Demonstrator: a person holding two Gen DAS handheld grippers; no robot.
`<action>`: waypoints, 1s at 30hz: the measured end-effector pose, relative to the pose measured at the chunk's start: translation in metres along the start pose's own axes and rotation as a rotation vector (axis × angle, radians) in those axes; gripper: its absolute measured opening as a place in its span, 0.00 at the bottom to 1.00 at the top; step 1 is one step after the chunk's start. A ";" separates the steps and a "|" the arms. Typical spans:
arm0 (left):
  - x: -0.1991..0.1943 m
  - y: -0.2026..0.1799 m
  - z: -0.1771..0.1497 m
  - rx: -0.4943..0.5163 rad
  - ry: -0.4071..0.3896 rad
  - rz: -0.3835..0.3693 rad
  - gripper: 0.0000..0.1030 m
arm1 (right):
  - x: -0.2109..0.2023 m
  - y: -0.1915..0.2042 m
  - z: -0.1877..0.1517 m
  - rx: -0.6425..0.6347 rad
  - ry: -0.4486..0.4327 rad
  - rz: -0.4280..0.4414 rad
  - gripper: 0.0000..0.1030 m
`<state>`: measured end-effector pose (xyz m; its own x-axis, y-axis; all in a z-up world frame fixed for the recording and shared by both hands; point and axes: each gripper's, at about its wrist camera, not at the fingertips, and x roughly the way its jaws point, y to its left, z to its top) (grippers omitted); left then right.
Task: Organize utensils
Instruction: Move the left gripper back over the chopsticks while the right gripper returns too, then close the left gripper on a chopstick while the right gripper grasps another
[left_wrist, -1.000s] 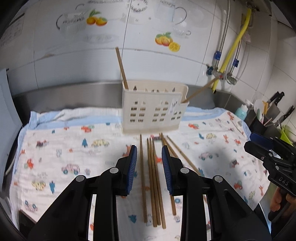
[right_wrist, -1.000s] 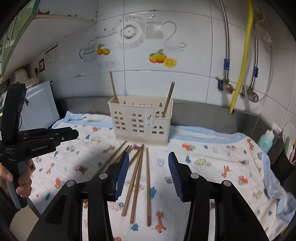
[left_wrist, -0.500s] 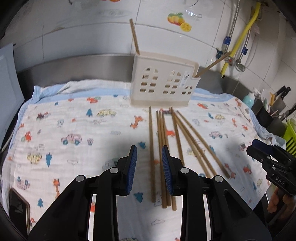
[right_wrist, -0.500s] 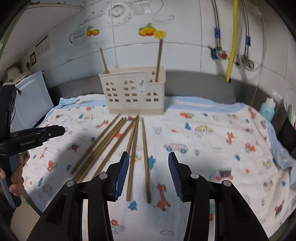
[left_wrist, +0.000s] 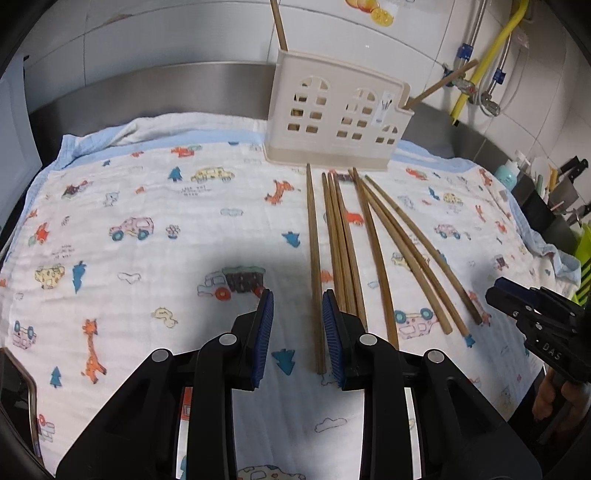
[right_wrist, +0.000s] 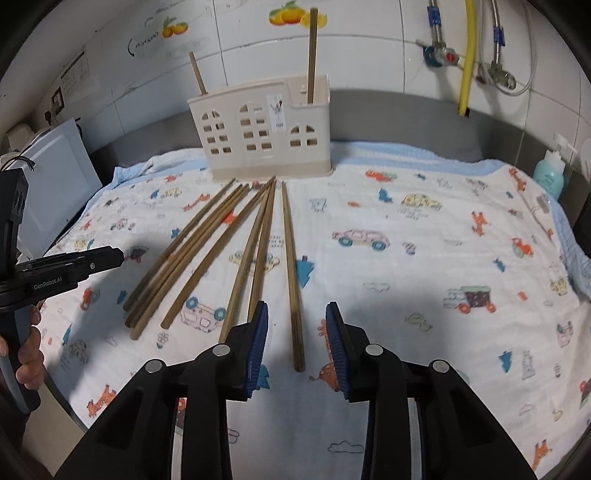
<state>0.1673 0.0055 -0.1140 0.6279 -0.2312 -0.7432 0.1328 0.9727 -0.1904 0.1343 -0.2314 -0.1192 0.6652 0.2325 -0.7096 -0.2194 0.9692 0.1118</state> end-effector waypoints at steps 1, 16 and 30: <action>0.002 -0.001 0.000 0.004 0.004 0.000 0.27 | 0.003 0.000 -0.001 0.001 0.005 0.001 0.26; 0.042 -0.008 0.006 0.011 0.065 -0.005 0.19 | 0.031 0.003 -0.003 -0.003 0.056 0.024 0.25; 0.045 -0.011 0.008 0.030 0.057 0.001 0.19 | 0.043 0.005 0.000 -0.013 0.068 0.013 0.14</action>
<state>0.2005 -0.0158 -0.1404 0.5833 -0.2299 -0.7790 0.1553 0.9730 -0.1709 0.1624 -0.2169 -0.1491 0.6126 0.2386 -0.7535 -0.2371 0.9649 0.1128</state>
